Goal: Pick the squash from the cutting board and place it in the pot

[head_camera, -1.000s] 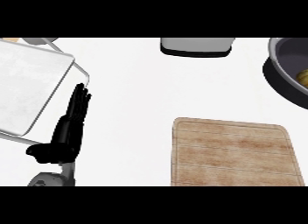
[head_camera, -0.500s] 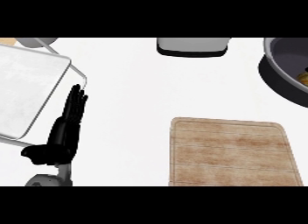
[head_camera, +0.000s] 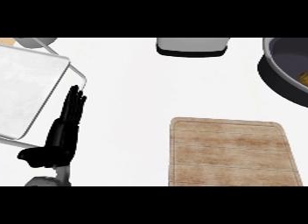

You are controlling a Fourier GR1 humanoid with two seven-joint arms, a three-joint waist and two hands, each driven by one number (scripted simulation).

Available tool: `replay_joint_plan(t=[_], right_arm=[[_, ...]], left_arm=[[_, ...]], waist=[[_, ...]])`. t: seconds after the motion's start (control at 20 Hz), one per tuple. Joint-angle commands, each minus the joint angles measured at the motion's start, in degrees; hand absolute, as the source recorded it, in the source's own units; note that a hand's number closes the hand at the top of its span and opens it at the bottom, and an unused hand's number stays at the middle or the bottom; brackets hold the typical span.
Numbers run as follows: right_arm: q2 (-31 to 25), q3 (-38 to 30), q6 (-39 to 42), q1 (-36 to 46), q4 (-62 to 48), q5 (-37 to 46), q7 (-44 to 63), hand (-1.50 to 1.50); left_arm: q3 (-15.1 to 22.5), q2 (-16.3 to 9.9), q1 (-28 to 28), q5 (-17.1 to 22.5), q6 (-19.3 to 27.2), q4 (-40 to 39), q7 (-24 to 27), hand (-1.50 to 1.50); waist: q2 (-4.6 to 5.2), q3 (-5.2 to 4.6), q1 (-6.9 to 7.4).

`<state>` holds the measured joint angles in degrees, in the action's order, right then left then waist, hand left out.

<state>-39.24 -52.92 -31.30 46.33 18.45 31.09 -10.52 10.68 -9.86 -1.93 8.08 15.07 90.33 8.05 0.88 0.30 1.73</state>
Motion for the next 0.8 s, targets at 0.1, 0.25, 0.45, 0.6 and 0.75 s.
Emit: replay_joint_plan(t=[0.1,0.25,0.45,0.6,0.75], right_arm=[[-2.08,-4.93,2.78,-5.2,-0.46,-7.17,-10.6,-1.5],[-5.73,-6.12,6.61,-7.02,-1.55,-9.22,-12.6,-1.5],[-5.96,-6.09,8.69,-10.9,-1.7,-11.99,-16.46,-1.5],[-5.35,-5.1,5.11,-9.11,-3.63,-12.04,-16.81,-1.5],[-8.77,-6.15,8.5,-11.9,-4.04,-14.33,-16.48,-1.5]], left_arm=[[-0.3,-0.02,-0.73,-0.48,0.59,2.55,-3.15,0.0],[1.33,2.73,-1.08,-1.88,1.23,-1.6,-0.62,0.0],[-0.3,1.62,2.02,-1.43,-0.05,-0.57,0.93,0.0],[-1.12,0.08,1.41,-0.51,-1.91,1.74,-1.29,0.0],[-0.98,1.3,2.52,-1.13,-2.24,-1.05,2.33,0.0]], waist=[[-0.22,-0.06,-0.17],[-0.1,-0.05,-0.43],[-0.46,-0.15,-0.72],[-0.32,-0.11,-0.11],[-0.36,-0.12,-0.47]])
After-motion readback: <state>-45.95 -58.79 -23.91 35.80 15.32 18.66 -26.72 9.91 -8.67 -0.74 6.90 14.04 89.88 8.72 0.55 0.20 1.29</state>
